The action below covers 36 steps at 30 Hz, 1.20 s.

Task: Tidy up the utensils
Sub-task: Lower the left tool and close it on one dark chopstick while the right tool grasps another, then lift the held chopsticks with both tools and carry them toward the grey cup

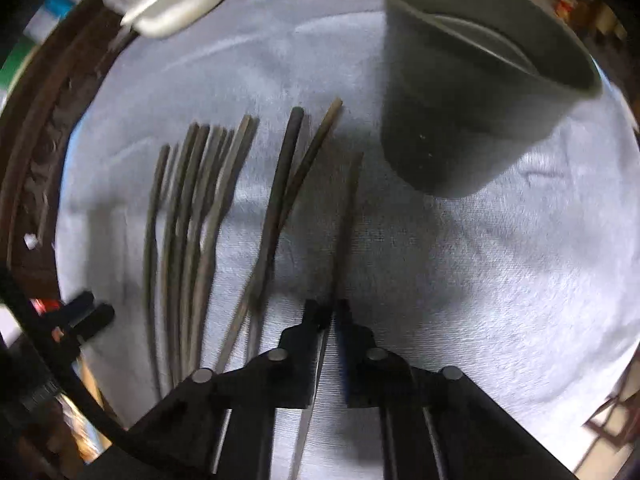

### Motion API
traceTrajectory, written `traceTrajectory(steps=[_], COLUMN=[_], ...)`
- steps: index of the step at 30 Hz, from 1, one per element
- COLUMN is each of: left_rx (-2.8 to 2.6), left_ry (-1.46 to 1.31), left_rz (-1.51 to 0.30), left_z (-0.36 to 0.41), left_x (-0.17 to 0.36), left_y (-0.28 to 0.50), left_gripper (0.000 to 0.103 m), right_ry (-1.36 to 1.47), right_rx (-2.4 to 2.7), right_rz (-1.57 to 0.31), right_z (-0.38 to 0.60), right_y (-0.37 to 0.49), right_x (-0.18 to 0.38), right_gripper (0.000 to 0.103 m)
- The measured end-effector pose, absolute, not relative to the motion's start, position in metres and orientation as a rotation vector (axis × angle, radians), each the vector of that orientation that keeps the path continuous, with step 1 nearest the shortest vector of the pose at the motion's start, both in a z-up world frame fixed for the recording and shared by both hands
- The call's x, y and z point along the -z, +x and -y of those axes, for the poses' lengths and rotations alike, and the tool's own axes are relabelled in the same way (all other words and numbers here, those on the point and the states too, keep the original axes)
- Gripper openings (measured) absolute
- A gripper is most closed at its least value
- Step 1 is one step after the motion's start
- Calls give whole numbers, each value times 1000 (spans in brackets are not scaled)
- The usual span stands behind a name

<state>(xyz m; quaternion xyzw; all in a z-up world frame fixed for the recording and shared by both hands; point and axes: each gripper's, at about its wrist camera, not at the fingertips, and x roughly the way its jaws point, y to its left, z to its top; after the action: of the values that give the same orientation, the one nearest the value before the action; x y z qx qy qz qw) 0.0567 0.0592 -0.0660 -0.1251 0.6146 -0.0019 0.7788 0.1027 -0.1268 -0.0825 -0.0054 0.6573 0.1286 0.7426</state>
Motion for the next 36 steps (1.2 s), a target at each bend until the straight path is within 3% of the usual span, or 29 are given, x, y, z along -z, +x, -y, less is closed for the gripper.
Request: traceTrajectory(steps=[7,11,12,13,29,36], left_rx=[24,5,-9,-8,98,64], left_ry=[-255,-242,-228,-219,-220,-307], left_rz=[-1438,-1487,-1484,-1492,-1569,-1331], left_z=[-29,-17,-15,-13,-32,-66], left_x=[76,84,84,85,92,49], left_y=[92,109,112,114,115,88], left_gripper=[42,25,11,6,6,5], right_ry=[-80,-88,-92,-98,-346,-170], right_rx=[-343,-380,-392,-402,-446,-456], right_rz=[-1438,-1439,-1439,-1441,-1482,-1362], right_z=[126,131,131,133,104,123], right_y=[97,96,96,95,103,72], right_x=[89,90,91,89,90,61], right_gripper=[8,8,8,8,6,6])
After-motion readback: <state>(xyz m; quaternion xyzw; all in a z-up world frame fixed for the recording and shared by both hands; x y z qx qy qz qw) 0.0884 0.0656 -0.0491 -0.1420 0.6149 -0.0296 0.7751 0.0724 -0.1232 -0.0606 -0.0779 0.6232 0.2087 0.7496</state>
